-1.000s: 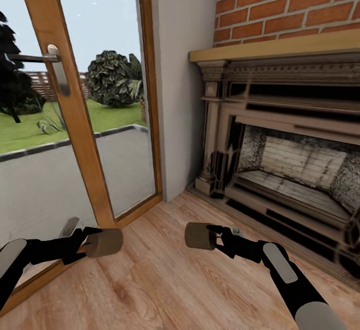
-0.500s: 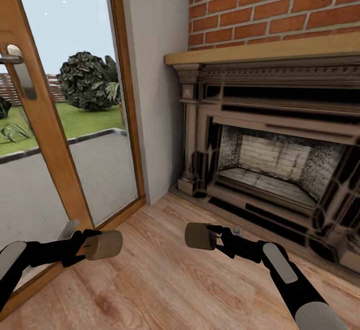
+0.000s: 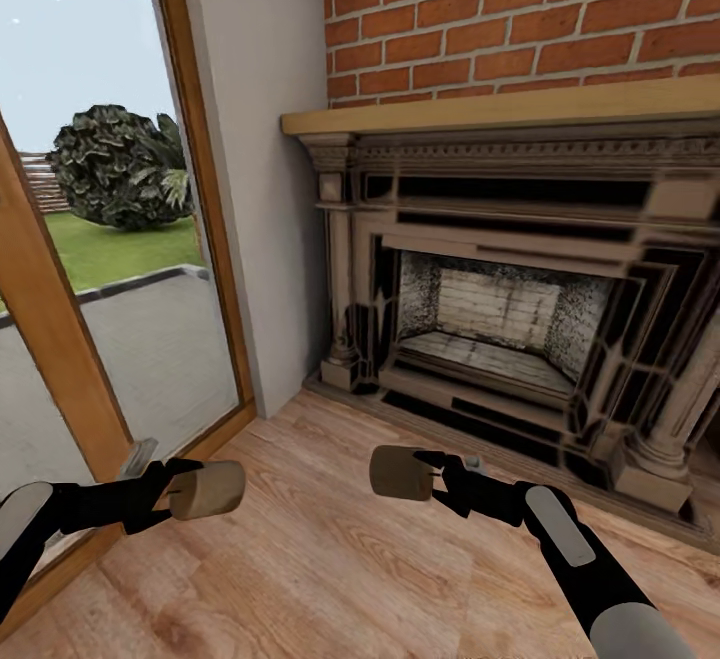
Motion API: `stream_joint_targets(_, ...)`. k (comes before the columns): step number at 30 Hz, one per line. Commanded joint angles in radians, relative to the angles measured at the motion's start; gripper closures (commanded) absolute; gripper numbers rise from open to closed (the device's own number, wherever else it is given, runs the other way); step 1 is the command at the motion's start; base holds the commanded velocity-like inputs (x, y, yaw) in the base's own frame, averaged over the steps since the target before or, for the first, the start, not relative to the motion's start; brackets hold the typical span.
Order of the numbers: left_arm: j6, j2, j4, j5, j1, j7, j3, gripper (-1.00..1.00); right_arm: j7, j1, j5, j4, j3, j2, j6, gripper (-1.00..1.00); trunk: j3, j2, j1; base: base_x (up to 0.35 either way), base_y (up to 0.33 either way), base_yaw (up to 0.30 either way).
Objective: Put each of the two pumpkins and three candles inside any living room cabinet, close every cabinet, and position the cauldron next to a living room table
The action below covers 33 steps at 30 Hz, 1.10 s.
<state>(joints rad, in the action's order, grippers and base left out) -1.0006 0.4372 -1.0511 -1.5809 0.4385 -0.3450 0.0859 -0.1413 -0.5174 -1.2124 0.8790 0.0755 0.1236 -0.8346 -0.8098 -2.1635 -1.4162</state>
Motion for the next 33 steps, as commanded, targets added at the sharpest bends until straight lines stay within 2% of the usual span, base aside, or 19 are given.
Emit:
stream_joint_targets(1,-0.001,0.000,-0.001,-0.019,0.000,-0.009,0.002,1.00,-0.007,-0.001,-0.002,-0.001,0.001,0.001,-0.001,1.00,0.000,0.000,0.000,0.000,0.000,-0.262)
stream_joint_targets(33,-0.001,-0.001,-0.004,-0.019,0.001,-0.009,0.002,1.00,-0.008,-0.001,-0.001,-0.009,0.003,0.001,0.020,1.00,0.028,0.000,0.000,0.000,0.000,-0.262)
